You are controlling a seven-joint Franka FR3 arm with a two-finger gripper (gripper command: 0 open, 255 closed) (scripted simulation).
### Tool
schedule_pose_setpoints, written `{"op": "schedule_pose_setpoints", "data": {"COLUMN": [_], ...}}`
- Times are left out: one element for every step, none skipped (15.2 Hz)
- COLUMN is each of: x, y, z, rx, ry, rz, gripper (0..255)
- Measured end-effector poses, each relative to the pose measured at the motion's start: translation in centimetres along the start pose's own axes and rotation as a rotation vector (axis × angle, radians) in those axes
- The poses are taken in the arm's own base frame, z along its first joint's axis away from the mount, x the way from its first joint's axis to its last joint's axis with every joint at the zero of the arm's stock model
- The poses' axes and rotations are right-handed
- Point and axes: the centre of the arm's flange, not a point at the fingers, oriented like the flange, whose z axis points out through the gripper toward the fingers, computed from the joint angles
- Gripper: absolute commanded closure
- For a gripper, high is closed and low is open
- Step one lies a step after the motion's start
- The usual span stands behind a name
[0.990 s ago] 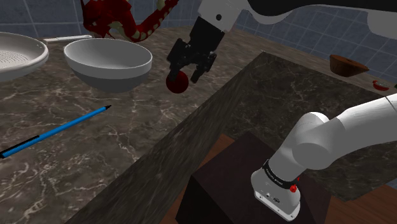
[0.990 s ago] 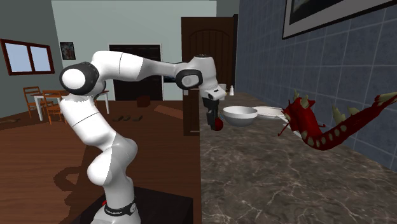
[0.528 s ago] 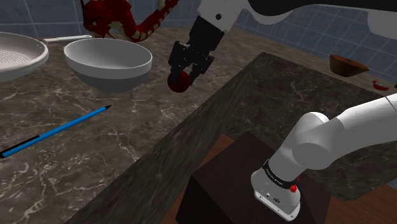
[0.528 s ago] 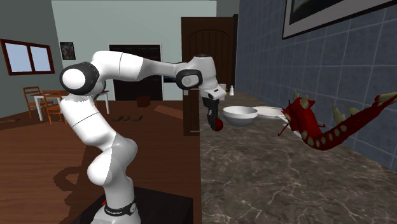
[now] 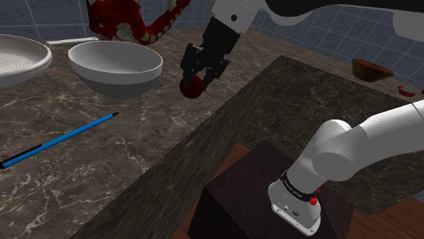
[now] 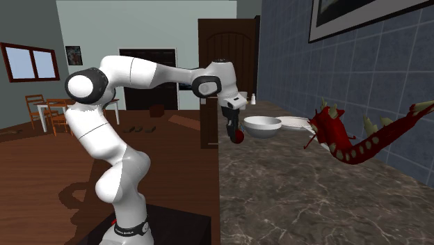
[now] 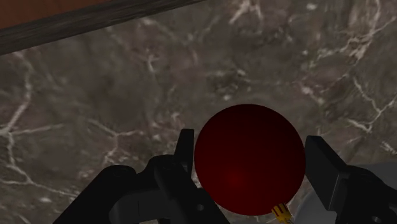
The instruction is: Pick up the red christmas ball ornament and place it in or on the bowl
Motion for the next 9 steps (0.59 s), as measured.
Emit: {"op": "schedule_pose_setpoints", "data": {"x": [0.0,0.1,0.1,0.1,0.2,0.2,0.2,0.3,0.4], "y": [0.0,-0.1,-0.2,-0.3,-0.4,-0.5,-0.7,-0.8,-1.0], "z": [0.0,-0.1,-0.4,-0.8,-1.3,-1.7,-2.2,-2.7,-3.2], "rx": [-0.001,-0.003,-0.004,-0.004,-0.004,-0.005,-0.005,-0.005,-0.005], "ry": [0.001,-0.002,-0.004,-0.005,-0.005,-0.005,-0.005,-0.005,-0.005], "rz": [0.001,0.002,0.003,0.003,0.003,0.003,0.003,0.003,0.003], "gripper": [255,255,255,255,255,255,255,255,255]}}
